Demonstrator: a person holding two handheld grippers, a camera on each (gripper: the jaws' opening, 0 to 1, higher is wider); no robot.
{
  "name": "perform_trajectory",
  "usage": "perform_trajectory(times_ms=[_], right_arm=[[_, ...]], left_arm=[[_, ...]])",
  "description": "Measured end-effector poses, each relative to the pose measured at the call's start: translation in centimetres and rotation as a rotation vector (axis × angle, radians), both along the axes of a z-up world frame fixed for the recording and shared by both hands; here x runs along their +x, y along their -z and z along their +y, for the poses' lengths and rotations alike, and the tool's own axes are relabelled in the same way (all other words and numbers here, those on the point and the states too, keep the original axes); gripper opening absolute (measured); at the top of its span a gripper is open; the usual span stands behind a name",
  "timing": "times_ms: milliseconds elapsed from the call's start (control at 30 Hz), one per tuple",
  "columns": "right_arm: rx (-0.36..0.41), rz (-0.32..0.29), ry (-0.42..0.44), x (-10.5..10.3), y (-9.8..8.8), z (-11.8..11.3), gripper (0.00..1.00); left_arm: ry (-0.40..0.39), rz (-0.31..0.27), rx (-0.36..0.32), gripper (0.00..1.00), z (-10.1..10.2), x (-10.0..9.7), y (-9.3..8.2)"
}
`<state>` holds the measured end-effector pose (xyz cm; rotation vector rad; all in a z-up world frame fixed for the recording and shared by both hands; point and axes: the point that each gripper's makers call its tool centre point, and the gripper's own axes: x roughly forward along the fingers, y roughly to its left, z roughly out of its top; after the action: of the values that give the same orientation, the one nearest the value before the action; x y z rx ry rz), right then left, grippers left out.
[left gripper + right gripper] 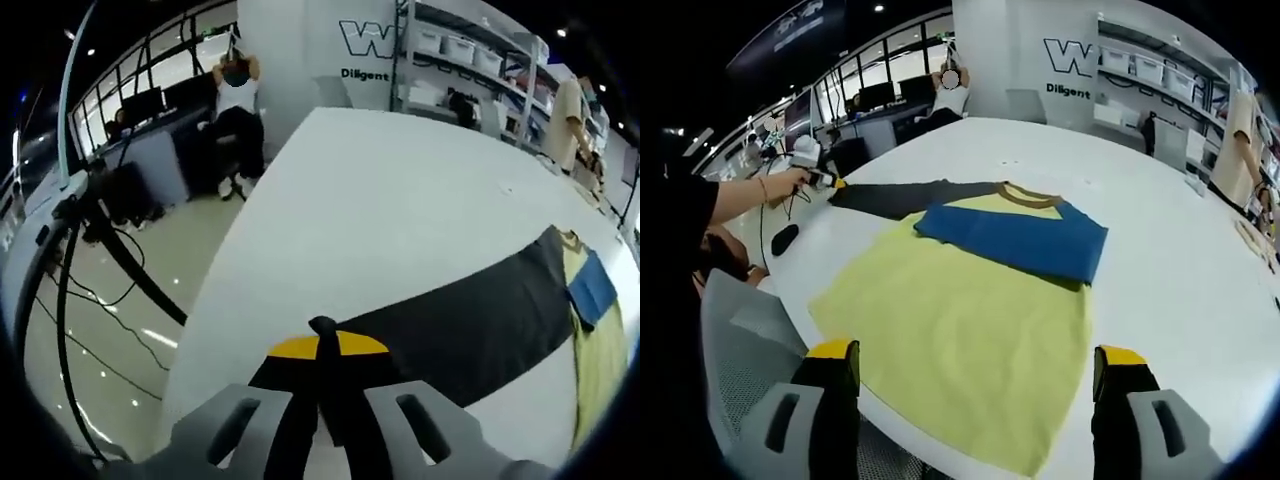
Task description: Fold the garment on the visible template until the final outline fits inside the template.
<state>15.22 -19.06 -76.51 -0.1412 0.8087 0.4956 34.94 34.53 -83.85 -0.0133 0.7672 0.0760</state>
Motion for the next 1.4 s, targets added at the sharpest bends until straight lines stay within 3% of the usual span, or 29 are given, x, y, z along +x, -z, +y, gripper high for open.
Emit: perform_trajectory(times_ms=[200, 367, 533, 700, 1000, 1100, 1400], right_arm=[[0.003, -0.003, 0.004, 0.0, -0.1, -0.2, 0.97], [0.013, -0.009, 0.000, 0.0, -0.4, 0.0, 0.98], [0.013, -0.011, -0.009, -0.1, -0.5, 0.2, 0.99], [0.010, -0.014, -0.021, -0.1, -0.6, 0.4, 0.99], [0.012, -0.018, -0.027, -0.4, -0.8, 0.6, 0.99], [0.014, -0.020, -0.028, -0.4, -0.8, 0.7, 0.98], [0.012, -0.027, -0.020, -0.4, -0.9, 0.5, 0.98]], left_arm=[[-0.035, 0.028, -0.014, 0.06, 0.5, -0.4, 0.6], [-0.052, 0.048, 0.003, 0.20, 1.0, -1.1, 0.6], [-0.017, 0.032, -0.062, 0.38, -0.4, -1.6, 0.3], [0.007, 0.044, -0.061, 0.44, -0.8, -2.3, 0.2], [0.007, 0.083, -0.061, 0.43, -1.3, -4.8, 1.3], [0.009, 0.070, -0.065, 0.42, -1.6, -4.9, 1.3], [0.014, 0.078, -0.026, 0.26, -1.2, -4.9, 1.6]])
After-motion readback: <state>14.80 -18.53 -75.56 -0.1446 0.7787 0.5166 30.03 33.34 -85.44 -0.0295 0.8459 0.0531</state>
